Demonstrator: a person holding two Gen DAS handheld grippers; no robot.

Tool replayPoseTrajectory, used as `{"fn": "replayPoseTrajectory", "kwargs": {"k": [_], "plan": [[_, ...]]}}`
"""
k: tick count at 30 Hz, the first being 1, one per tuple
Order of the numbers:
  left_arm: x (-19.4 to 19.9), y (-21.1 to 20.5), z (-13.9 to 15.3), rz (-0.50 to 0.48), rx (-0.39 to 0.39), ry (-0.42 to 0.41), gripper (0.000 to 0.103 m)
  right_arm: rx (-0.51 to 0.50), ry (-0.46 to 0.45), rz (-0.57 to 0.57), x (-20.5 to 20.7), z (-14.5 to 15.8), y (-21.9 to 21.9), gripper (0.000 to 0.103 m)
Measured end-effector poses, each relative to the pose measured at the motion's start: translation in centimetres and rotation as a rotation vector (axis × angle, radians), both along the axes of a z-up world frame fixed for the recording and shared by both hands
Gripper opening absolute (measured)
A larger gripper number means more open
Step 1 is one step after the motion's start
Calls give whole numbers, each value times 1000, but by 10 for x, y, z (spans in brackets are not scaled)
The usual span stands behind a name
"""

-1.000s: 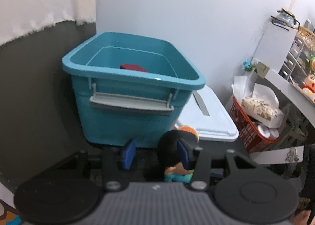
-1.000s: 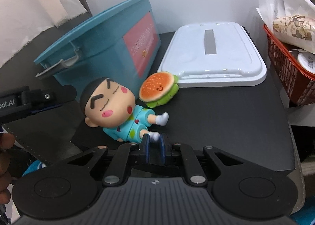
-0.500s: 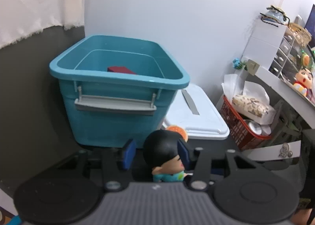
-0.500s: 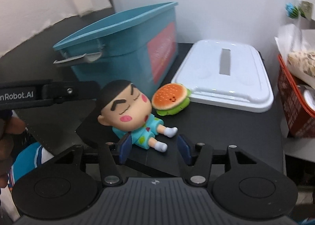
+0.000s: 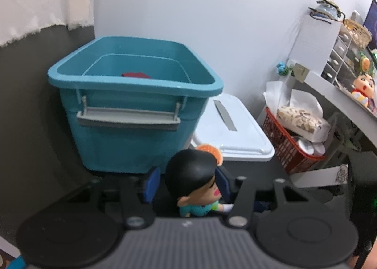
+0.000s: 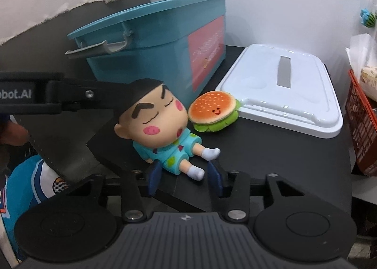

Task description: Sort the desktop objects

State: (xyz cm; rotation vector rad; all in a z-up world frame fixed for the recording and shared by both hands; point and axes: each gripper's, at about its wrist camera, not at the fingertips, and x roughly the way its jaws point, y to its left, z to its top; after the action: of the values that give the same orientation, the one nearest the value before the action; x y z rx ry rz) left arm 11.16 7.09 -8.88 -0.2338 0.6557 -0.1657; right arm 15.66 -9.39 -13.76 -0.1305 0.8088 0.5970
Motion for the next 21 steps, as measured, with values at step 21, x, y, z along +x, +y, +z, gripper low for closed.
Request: {"fn": "replayPoseTrajectory", "kwargs": {"k": [21], "plan": [[19,-4,-12,22,-8,11,67,-14,16,16,0,-3,3,32]]}}
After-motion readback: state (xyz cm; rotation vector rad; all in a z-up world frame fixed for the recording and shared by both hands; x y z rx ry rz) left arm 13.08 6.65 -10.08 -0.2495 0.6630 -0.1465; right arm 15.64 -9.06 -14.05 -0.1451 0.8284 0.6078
